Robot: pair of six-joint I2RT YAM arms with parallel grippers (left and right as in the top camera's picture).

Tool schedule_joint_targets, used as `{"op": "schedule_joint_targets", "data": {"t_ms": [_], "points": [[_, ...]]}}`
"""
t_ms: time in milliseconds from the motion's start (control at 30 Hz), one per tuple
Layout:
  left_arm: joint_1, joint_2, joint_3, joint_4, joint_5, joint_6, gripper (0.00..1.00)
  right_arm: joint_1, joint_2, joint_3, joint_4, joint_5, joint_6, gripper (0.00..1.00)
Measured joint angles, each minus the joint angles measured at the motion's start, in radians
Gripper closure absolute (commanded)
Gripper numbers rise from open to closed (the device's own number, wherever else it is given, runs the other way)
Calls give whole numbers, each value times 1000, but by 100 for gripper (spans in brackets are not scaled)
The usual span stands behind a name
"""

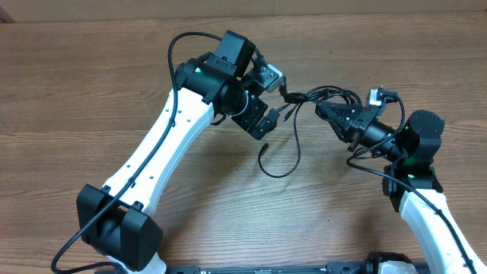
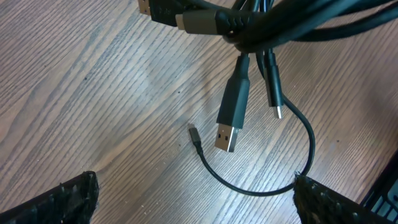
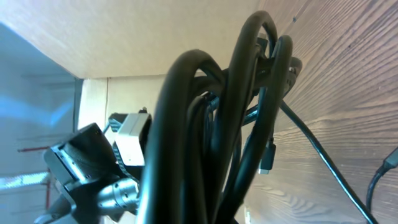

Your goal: Untangle cables

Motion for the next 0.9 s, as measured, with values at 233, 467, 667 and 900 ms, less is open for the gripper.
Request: {"op": "schedule_joint_targets", "data": {"t_ms": [233,467,667,900], "points": [[0,0,0,0,0,0,0,0,1,0,145,11,146,96],[0,0,0,0,0,0,0,0,1,0,249,31,285,96],[0,0,0,0,0,0,1,0,1,0,256,33,393,96],[0,0,0,142,3,-4,0,0,1,0,256,39,491,91]]}}
